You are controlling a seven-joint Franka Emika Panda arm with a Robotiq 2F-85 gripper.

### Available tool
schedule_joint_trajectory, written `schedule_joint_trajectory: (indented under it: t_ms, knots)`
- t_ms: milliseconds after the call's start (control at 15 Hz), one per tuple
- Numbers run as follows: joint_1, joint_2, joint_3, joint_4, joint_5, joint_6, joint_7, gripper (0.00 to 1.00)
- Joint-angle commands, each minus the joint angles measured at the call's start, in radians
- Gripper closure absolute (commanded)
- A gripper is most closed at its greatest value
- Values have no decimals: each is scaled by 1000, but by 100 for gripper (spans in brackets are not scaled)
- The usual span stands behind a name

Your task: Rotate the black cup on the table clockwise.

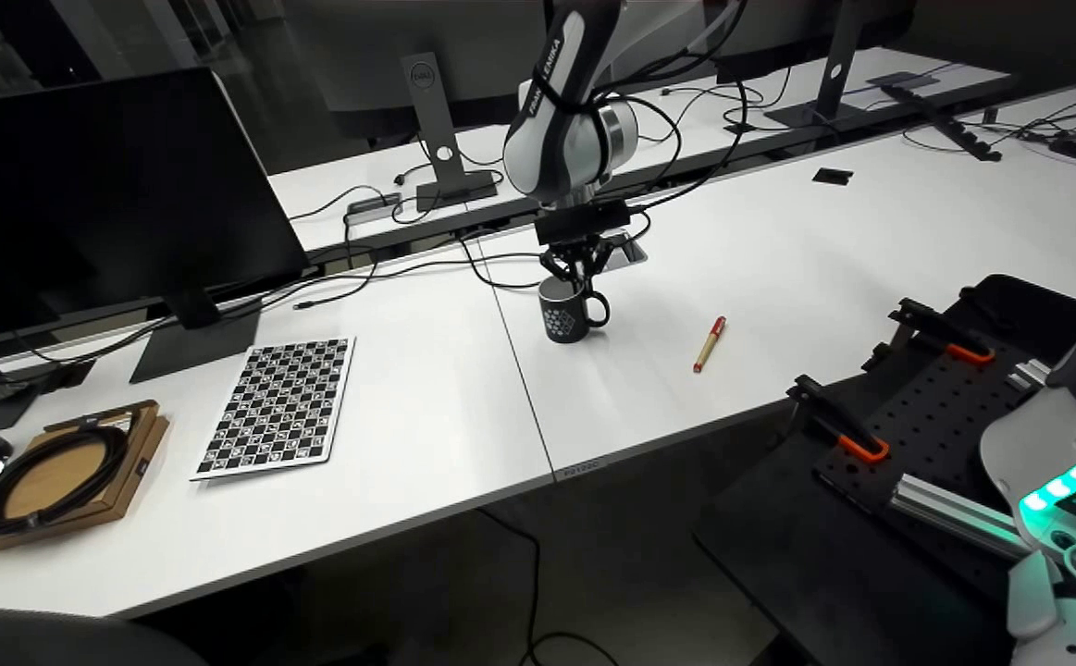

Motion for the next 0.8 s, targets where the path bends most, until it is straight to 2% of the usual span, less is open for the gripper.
schedule_joint_trajectory:
  t_ms: [0, 333, 733]
  knots:
    - [-2, 26, 9, 20, 83, -4, 57, 97]
    - [10, 21, 11, -16, 180, 26, 207, 97]
    - [54, -18, -12, -88, 214, 81, 464, 97]
